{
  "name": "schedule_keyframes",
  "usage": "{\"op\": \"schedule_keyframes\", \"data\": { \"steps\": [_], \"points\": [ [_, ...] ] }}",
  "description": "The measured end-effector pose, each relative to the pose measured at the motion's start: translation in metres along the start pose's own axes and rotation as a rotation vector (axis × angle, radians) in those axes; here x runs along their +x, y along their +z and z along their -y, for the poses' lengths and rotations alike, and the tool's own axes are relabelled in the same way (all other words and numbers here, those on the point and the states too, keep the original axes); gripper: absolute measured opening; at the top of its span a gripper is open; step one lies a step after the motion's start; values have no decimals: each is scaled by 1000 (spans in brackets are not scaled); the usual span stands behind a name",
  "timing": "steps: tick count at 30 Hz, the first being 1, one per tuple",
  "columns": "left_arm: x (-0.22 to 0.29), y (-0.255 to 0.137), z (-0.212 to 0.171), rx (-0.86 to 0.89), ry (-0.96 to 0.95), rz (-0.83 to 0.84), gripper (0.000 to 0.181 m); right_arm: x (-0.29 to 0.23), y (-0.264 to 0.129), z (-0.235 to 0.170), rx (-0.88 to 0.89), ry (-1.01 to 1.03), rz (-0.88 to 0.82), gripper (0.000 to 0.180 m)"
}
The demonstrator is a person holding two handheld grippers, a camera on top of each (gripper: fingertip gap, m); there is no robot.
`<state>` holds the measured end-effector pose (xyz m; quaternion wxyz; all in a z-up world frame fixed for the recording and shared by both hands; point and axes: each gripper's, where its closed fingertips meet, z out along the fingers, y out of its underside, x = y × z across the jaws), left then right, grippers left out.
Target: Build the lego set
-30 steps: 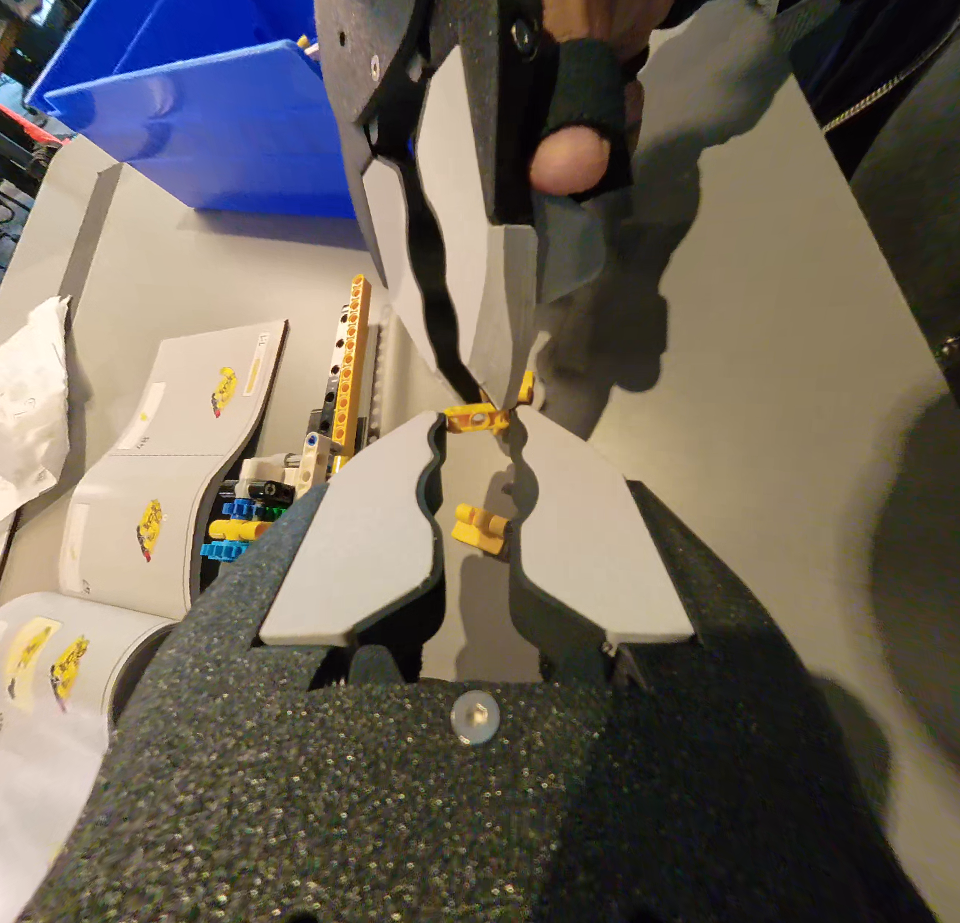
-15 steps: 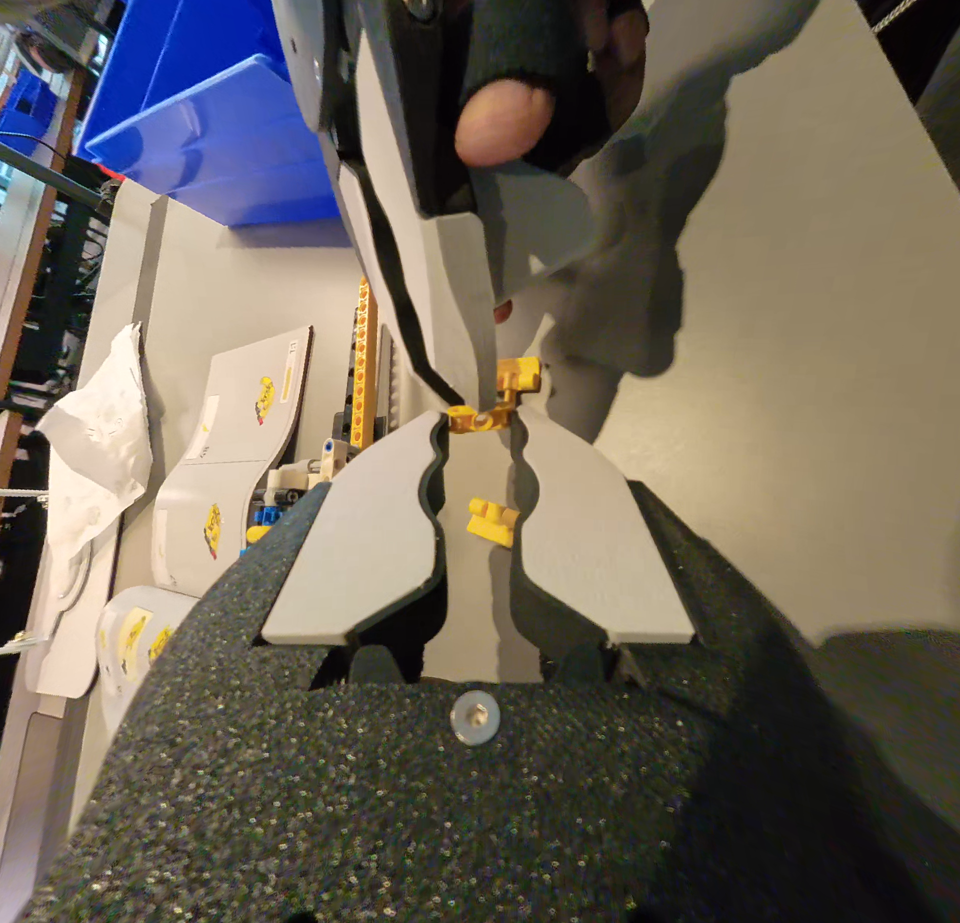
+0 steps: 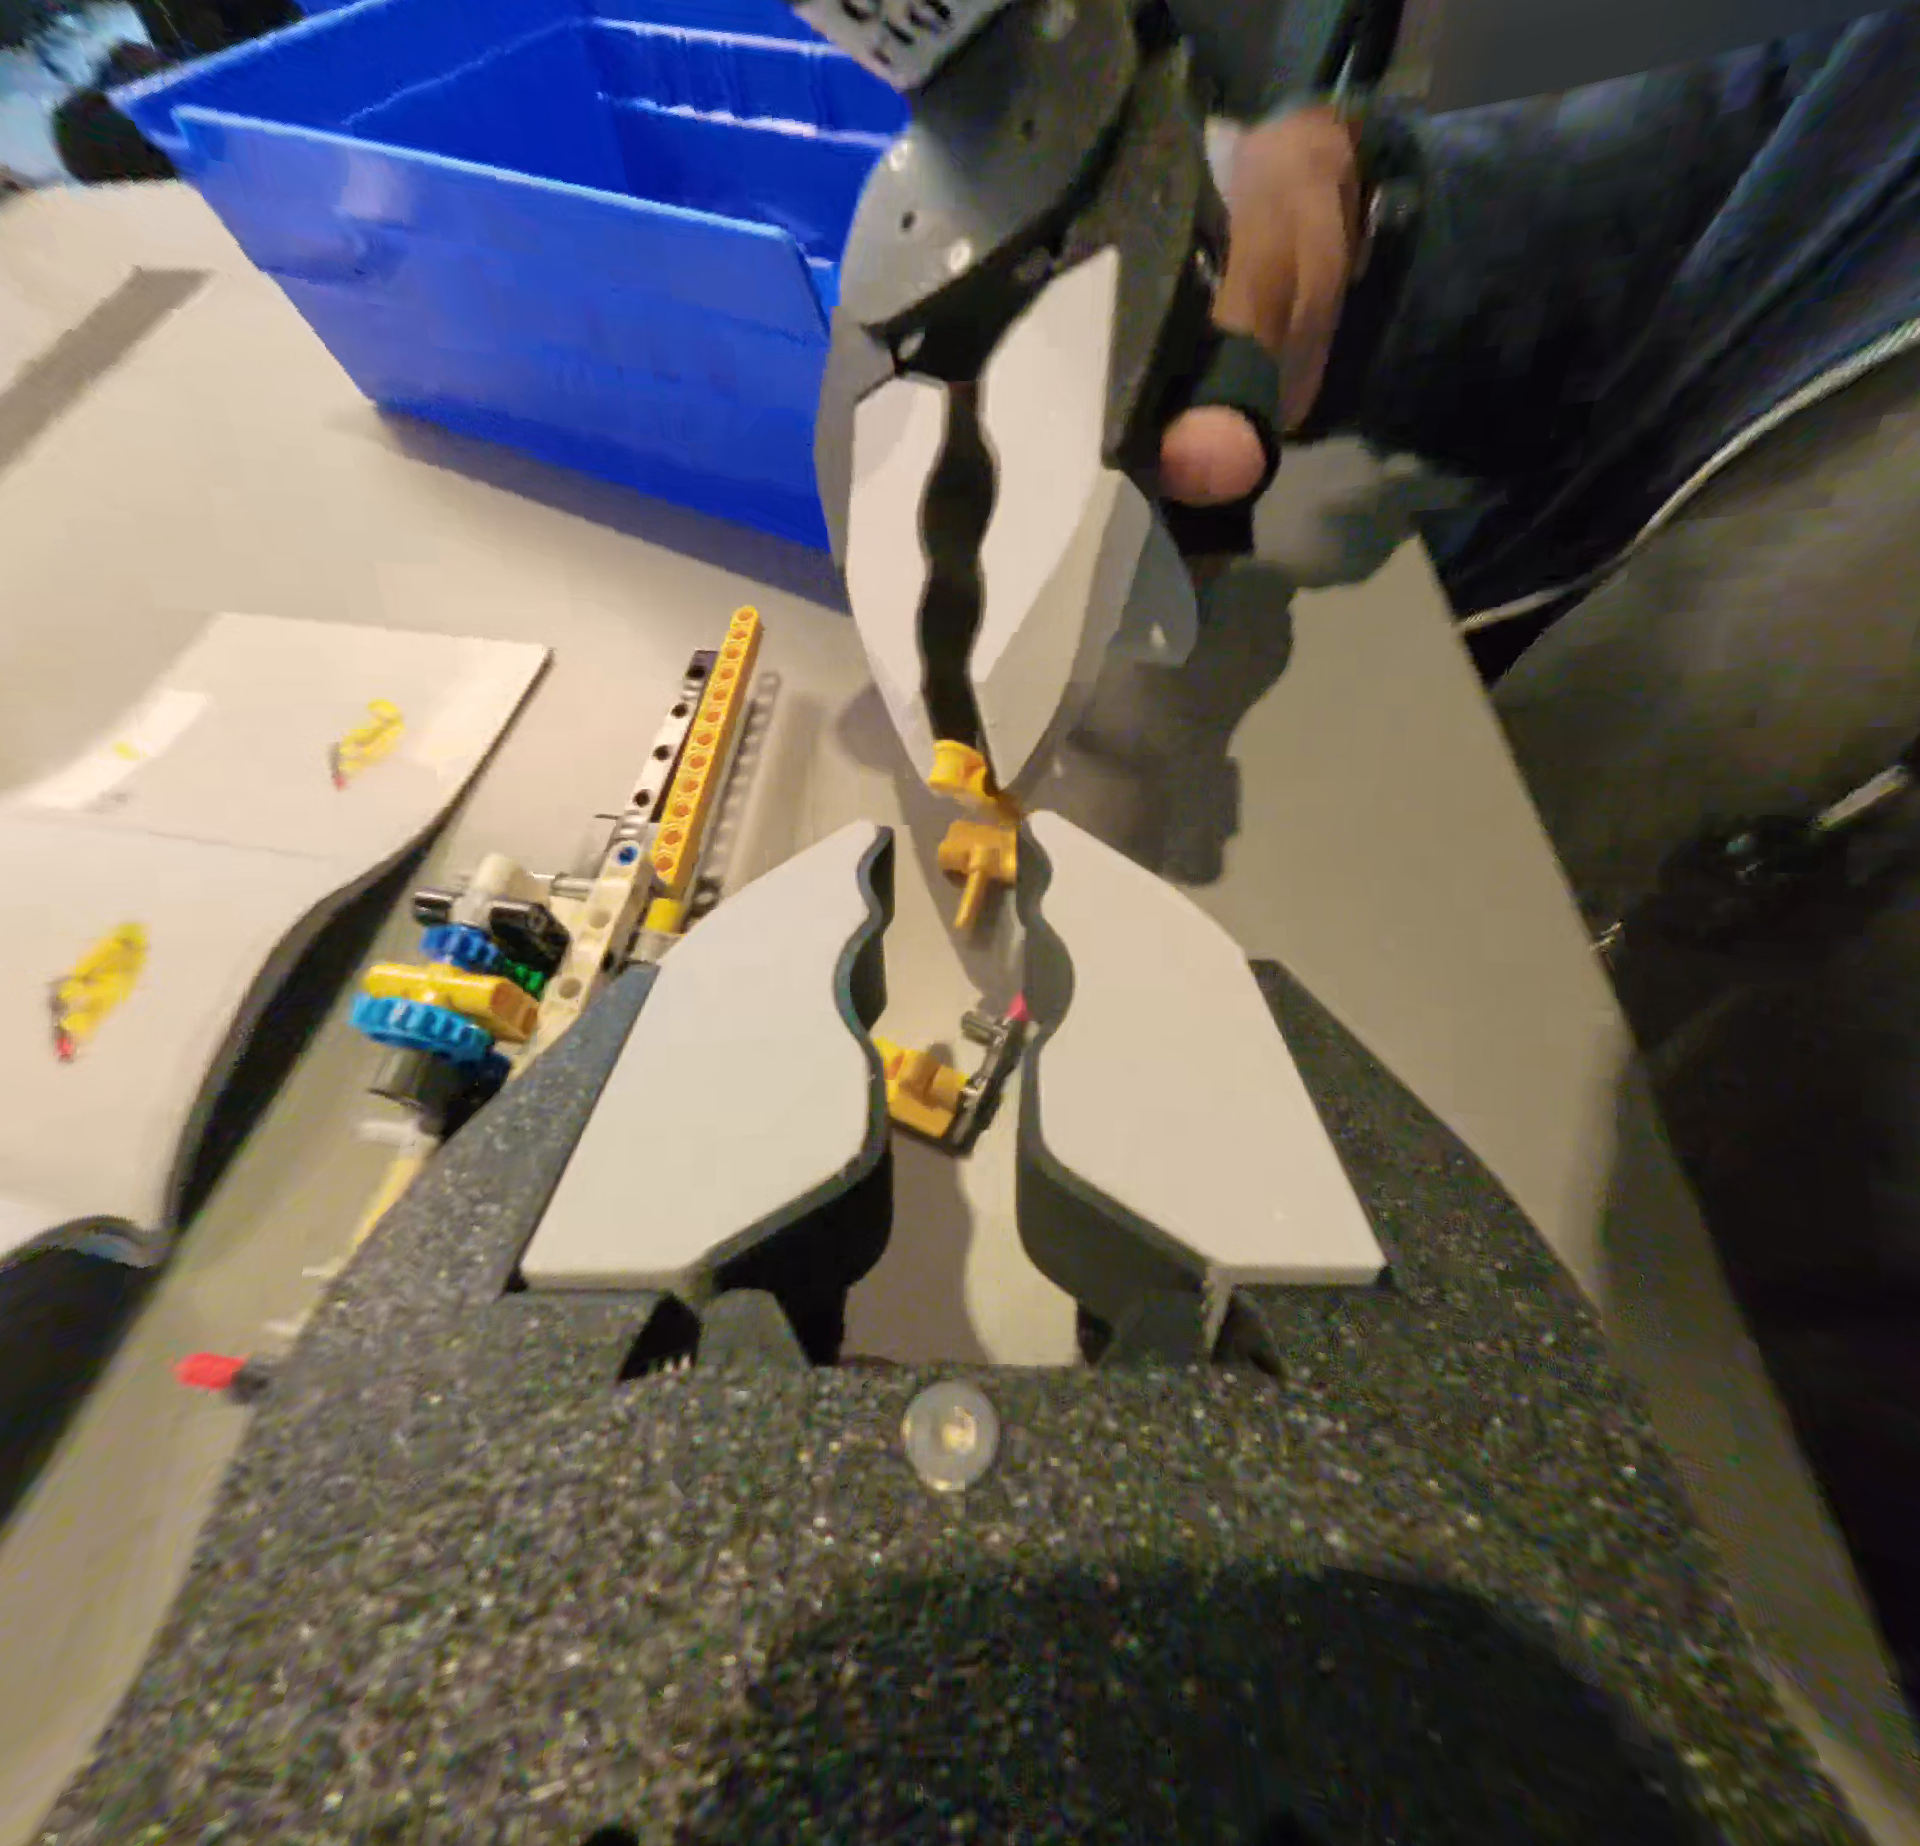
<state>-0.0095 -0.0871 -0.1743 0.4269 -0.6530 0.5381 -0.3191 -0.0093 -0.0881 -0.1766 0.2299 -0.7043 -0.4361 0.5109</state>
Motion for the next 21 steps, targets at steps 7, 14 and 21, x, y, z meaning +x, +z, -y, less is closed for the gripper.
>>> {"op": "schedule_keyframes", "data": {
  "steps": [7, 14, 21],
  "points": [
    [1, -3, 15, 142, -365, -181, 22, -5, -5, 17, 107, -4, 48, 8],
    [1, -1, 18, 178, -509, -254, 15, -10, -6, 25, 164, 22, 91, 8],
    [3, -2, 23, 238, -581, -319, 11, -10, -6, 29, 205, 53, 103, 8]
  ]
}}
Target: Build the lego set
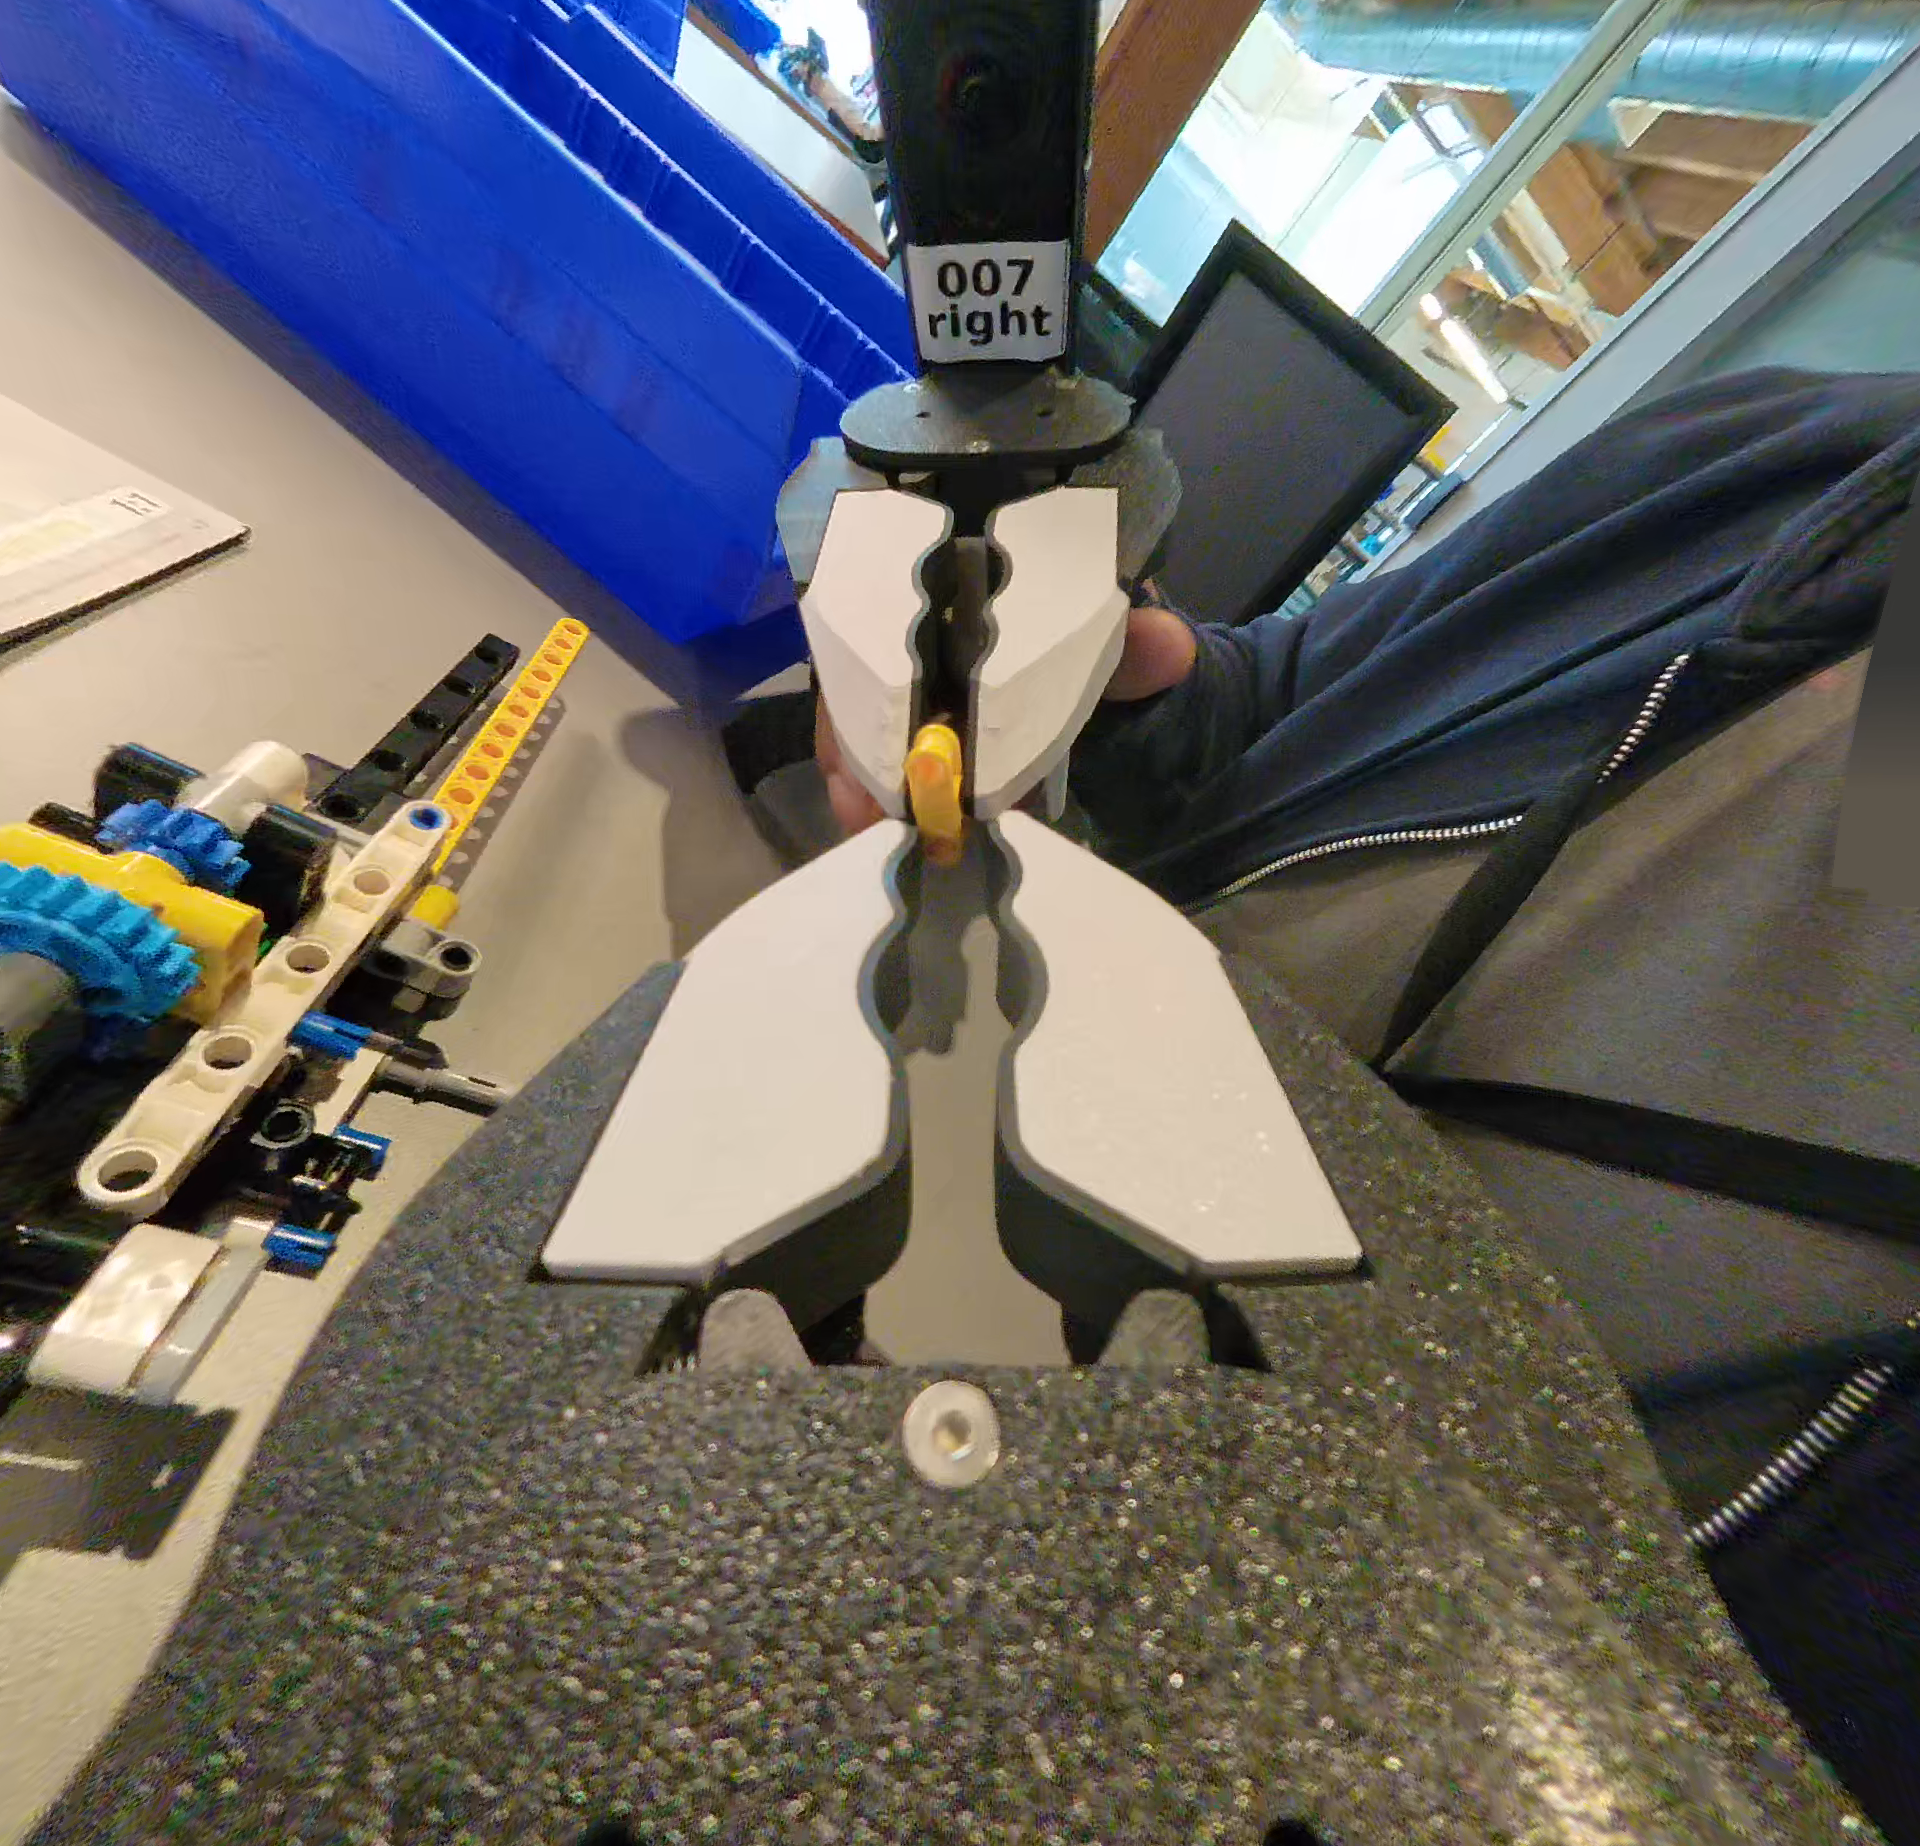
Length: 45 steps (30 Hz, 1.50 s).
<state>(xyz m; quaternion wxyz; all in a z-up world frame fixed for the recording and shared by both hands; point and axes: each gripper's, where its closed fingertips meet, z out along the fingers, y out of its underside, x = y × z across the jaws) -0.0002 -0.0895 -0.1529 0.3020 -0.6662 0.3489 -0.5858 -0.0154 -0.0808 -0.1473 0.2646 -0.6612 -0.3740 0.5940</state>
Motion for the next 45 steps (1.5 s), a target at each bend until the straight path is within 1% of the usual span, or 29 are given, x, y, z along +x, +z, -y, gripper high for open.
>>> {"op": "schedule_keyframes", "data": {
  "steps": [2, 7, 13, 23, 31, 36, 39, 41, 45],
  "points": [
    [-1, -1, 1, 14, -6, -6, 7, -1, -1, 1, 5, 6, 10, 8],
    [-2, -2, 1, 22, -7, -8, 7, 0, -3, -1, -6, -7, 2, 8],
    [-3, -4, 5, 50, -30, -11, 7, 4, -9, 6, 37, 9, 0, 11],
    [-8, -1, -1, 7, 14, 42, 7, 4, -5, 2, 27, 31, 0, 10],
    [-7, 0, -1, 0, 36, 42, 7, 3, -2, -2, 10, 26, 5, 8],
    [-5, -2, -3, -16, 28, 21, 8, 3, -1, -4, -14, -21, -10, 8],
    [-10, -10, 8, 51, 18, 46, 17, 4, -2, -4, -27, -42, -25, 7],
    [-9, -14, 16, 105, 13, 30, 18, 3, -2, -4, -37, -60, -35, 7],
    [-3, -11, 18, 118, 43, 11, 19, 2, 1, -5, -59, -81, -45, 7]
  ]
}}
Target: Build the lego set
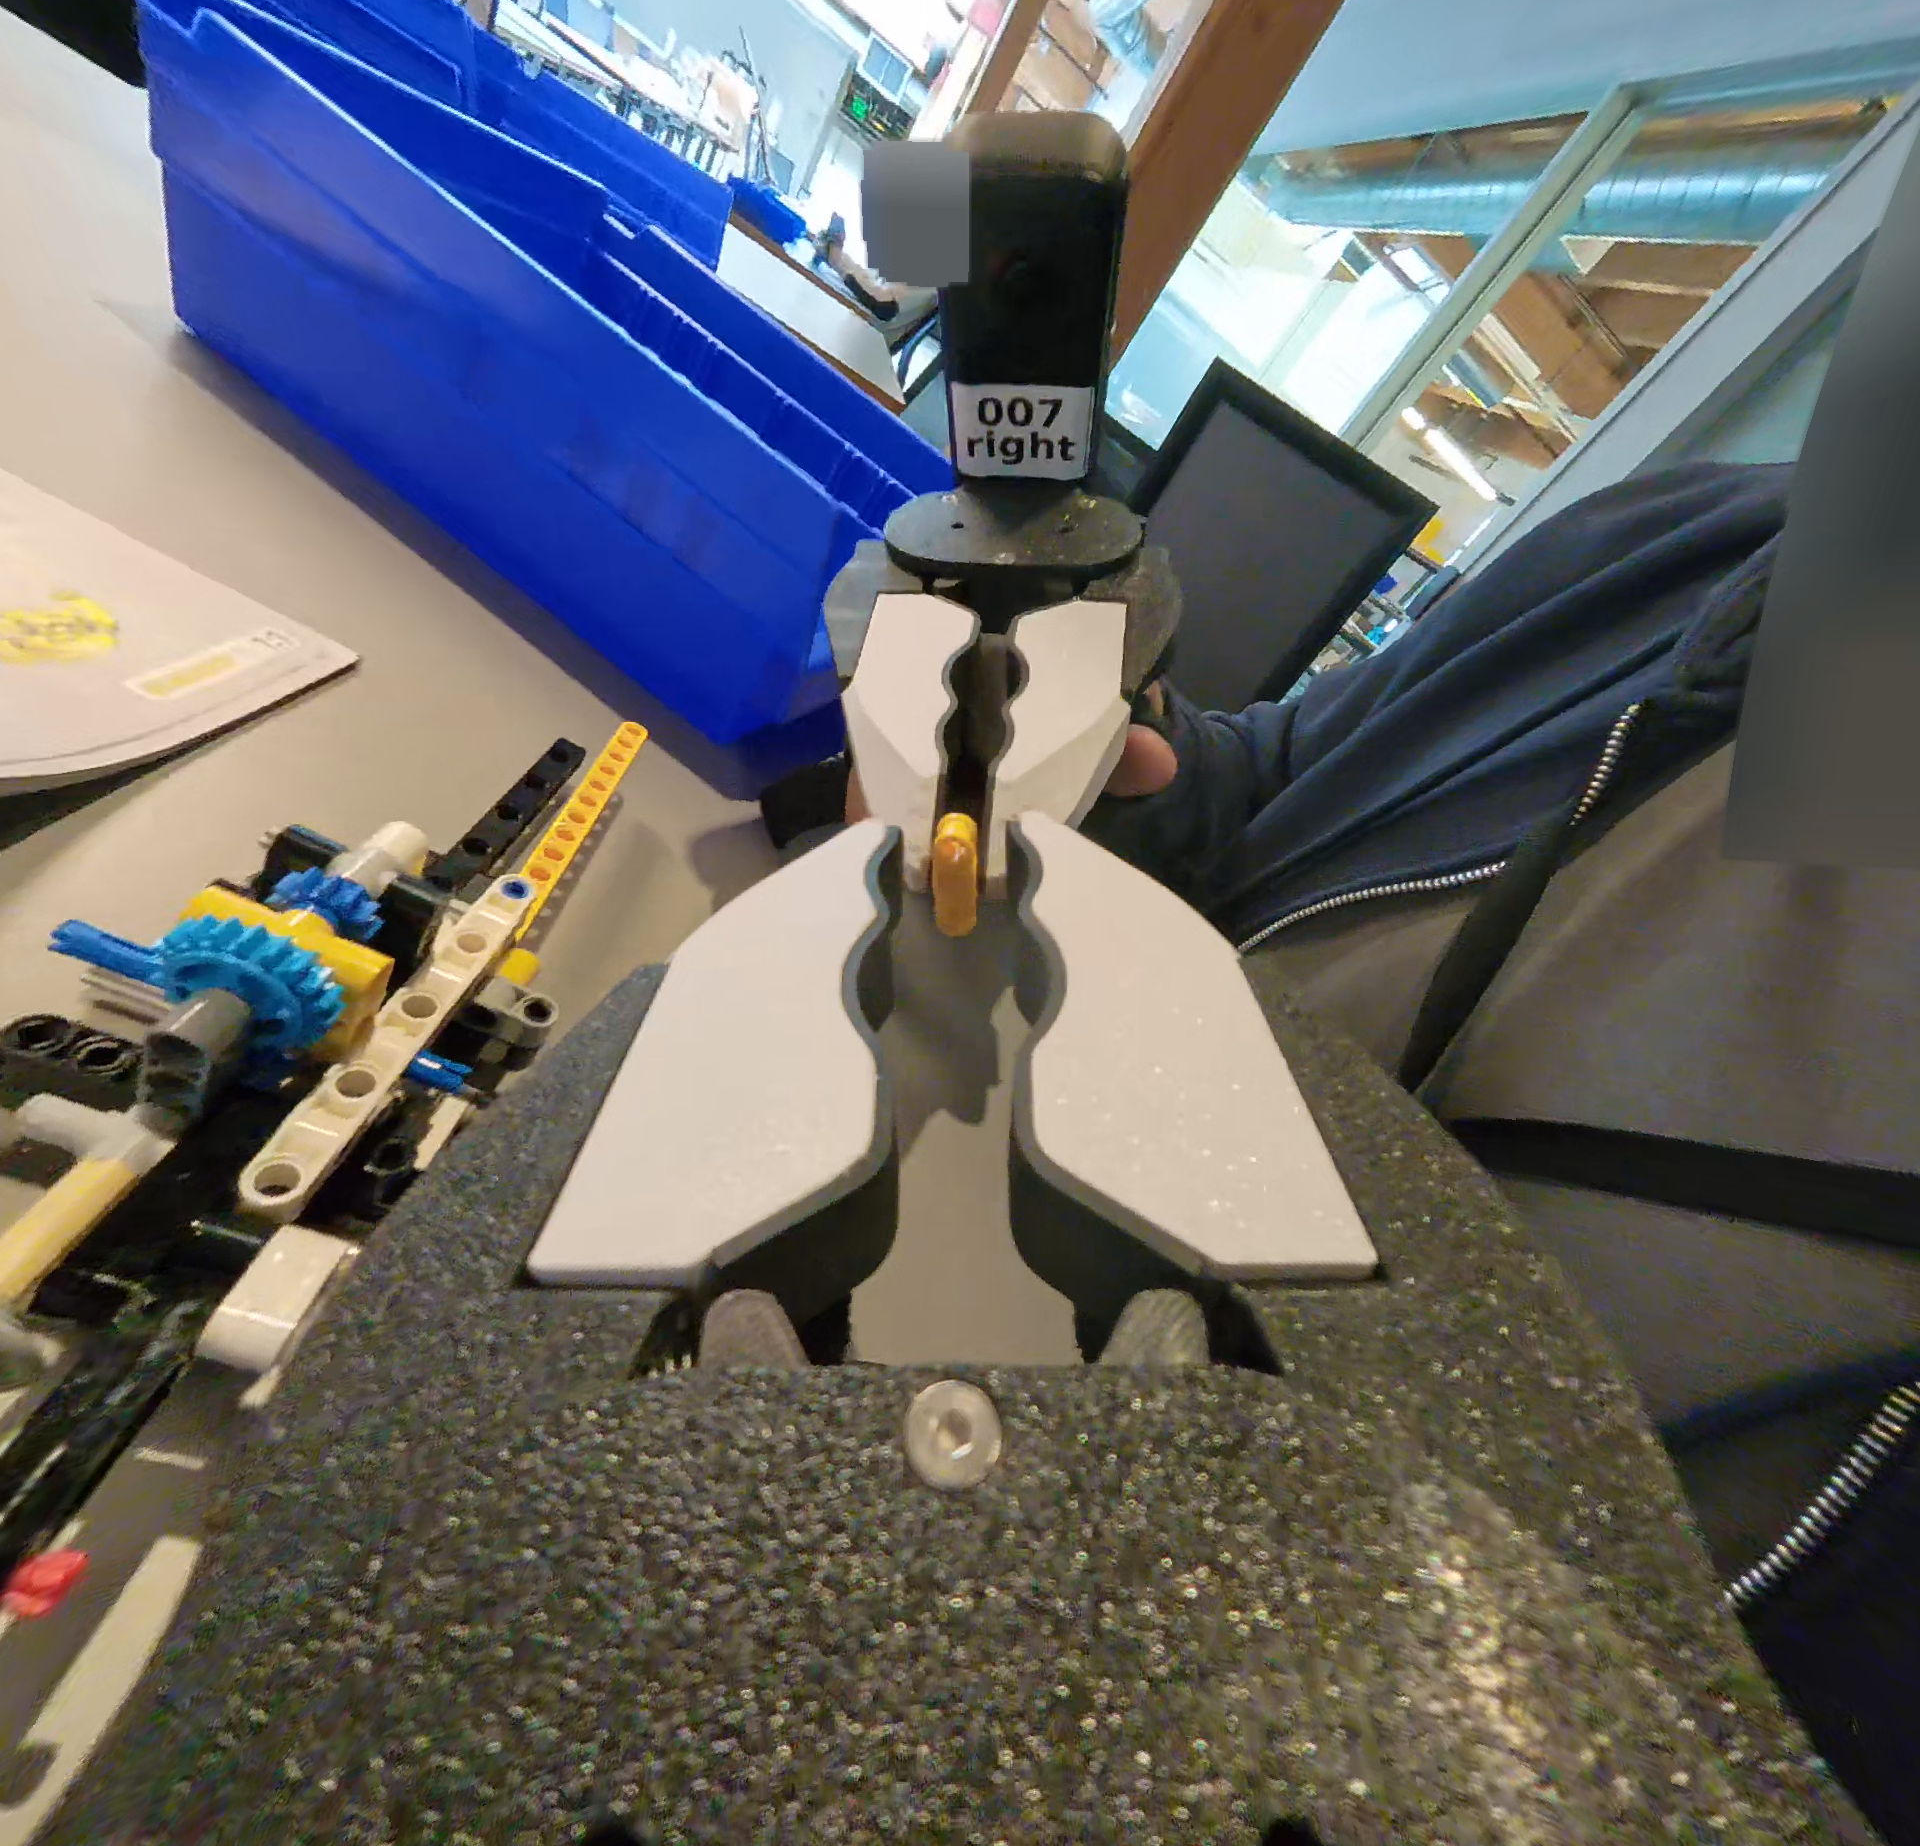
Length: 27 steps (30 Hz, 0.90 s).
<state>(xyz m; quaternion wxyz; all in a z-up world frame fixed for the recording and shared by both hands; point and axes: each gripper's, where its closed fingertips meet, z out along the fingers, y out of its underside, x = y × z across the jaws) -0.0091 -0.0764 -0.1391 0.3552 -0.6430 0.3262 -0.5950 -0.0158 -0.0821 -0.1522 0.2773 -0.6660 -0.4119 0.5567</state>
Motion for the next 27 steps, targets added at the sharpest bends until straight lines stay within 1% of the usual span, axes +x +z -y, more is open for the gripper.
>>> {"op": "schedule_keyframes", "data": {
  "steps": [4, 7, 9, 11, 13, 15, 18, 21, 24, 27],
  "points": [
    [-1, 4, -4, -18, 12, 12, 16, 0, 3, 0, -12, -7, -5, 7],
    [-1, 5, -4, -17, 11, 11, 8, 0, 4, 1, -15, -15, -16, 7],
    [-2, 4, -3, -12, 15, 20, 7, 1, 3, 2, -8, -16, -18, 7],
    [-2, 3, 1, 21, 8, 23, 7, 1, 2, 4, 13, 0, -17, 8],
    [-1, 0, 8, 76, -32, -4, 7, 2, 2, 3, 16, 18, -12, 14],
    [-1, -1, 11, 95, -54, -19, 7, 2, 3, 1, 10, 23, -6, 16],
    [0, 1, 10, 100, -65, -34, 7, -1, 6, 2, 21, 26, 7, 16],
    [2, 3, 9, 100, -61, -39, 7, -4, 7, 4, 36, 23, 17, 7],
    [3, 3, 10, 103, -66, -48, 8, -3, 7, 5, 41, 13, 8, 7],
    [1, 4, 8, 94, -63, -34, 12, -3, 6, 5, 40, 21, 11, 7]
  ]
}}
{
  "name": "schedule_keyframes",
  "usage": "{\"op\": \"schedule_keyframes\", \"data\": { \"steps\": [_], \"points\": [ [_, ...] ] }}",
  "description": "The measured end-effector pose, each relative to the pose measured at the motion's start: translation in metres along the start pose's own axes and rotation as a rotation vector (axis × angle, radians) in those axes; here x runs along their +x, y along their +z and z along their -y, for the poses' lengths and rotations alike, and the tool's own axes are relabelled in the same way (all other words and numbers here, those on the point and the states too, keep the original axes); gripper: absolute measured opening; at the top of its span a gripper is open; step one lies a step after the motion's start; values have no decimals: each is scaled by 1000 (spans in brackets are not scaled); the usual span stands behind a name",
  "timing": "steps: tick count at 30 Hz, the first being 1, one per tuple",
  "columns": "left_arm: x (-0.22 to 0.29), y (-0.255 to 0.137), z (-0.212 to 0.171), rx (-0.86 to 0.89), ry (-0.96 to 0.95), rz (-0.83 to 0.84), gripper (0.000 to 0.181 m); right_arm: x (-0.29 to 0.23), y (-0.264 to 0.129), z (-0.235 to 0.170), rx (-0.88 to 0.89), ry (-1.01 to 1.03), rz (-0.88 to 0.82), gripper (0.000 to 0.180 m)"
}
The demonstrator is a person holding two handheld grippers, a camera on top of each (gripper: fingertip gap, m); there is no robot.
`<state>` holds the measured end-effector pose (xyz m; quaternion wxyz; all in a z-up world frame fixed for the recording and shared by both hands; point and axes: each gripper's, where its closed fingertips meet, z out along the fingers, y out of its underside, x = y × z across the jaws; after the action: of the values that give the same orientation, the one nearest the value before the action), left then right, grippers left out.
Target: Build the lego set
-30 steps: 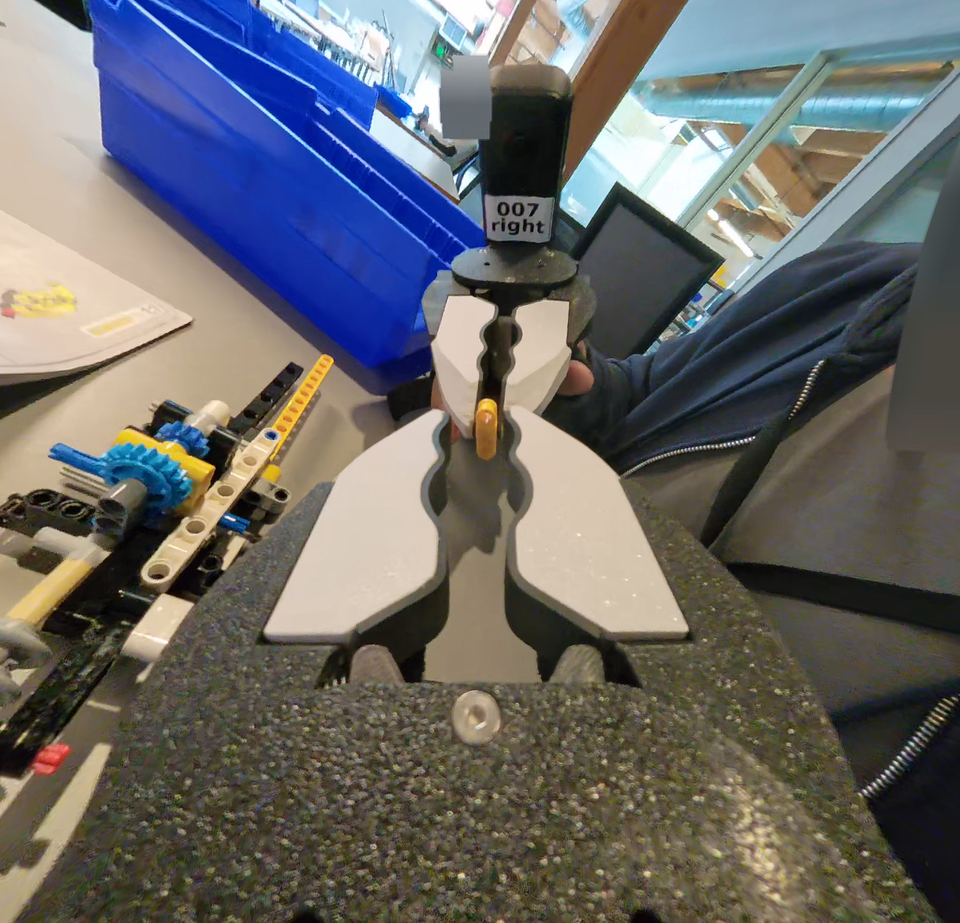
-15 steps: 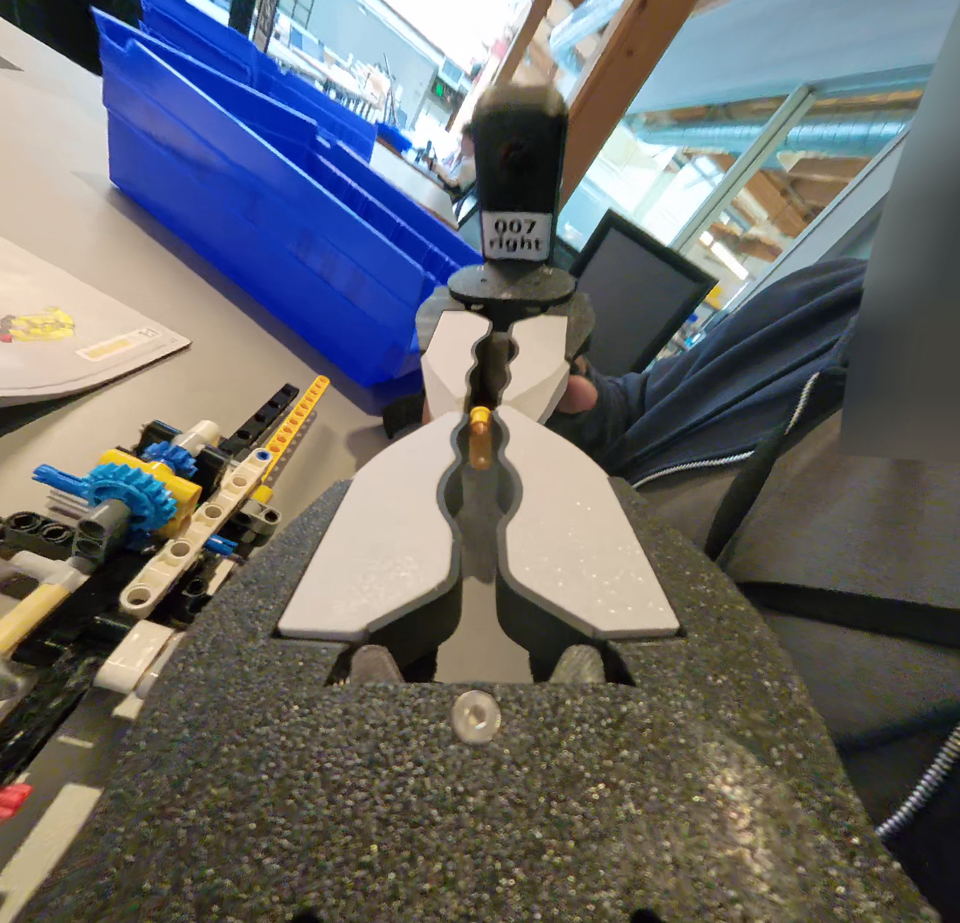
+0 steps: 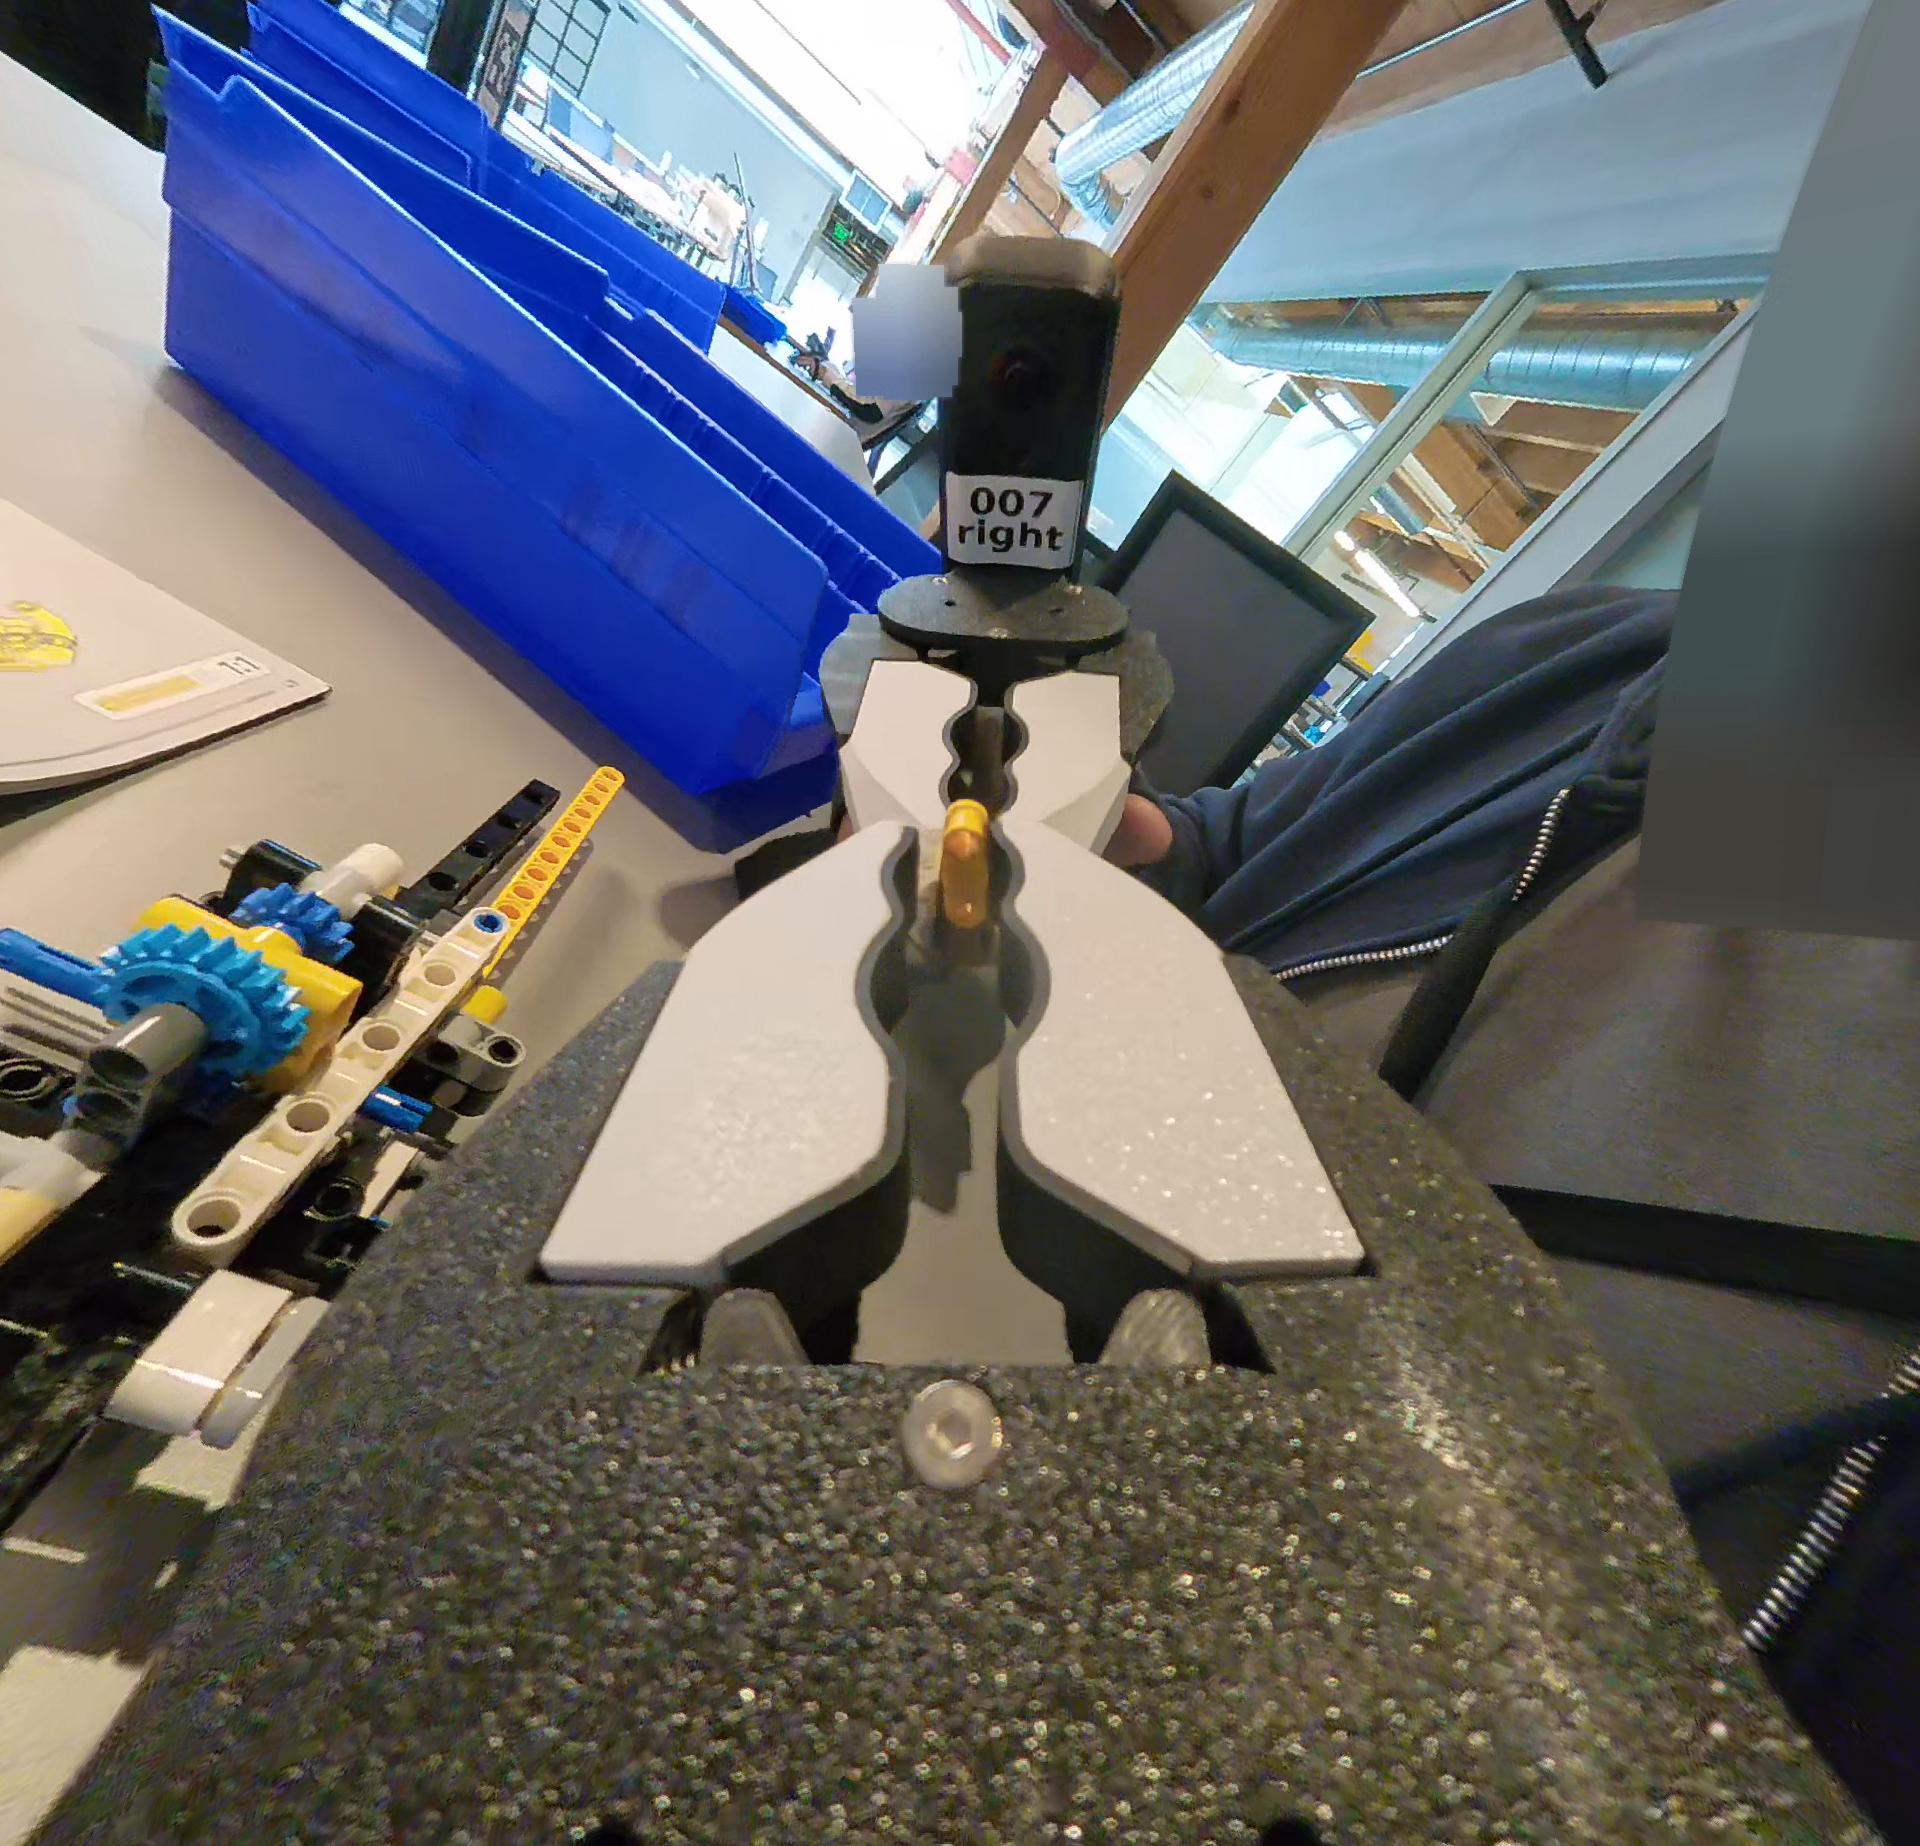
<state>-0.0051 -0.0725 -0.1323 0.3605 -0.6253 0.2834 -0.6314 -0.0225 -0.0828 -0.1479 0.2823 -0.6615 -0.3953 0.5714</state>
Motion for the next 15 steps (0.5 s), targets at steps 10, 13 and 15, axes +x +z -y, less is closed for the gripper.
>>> {"op": "schedule_keyframes", "data": {
  "steps": [10, 13, 15],
  "points": [
    [-4, 2, -5, -35, 31, 46, 8, 7, -4, -5, -41, -26, -45, 8],
    [-8, -3, 0, -17, 26, 70, 8, 22, -17, -19, -119, -79, -155, 16],
    [-11, -5, 0, -20, 26, 85, 8, 34, -24, -33, -197, -132, -240, 18]
  ]
}}
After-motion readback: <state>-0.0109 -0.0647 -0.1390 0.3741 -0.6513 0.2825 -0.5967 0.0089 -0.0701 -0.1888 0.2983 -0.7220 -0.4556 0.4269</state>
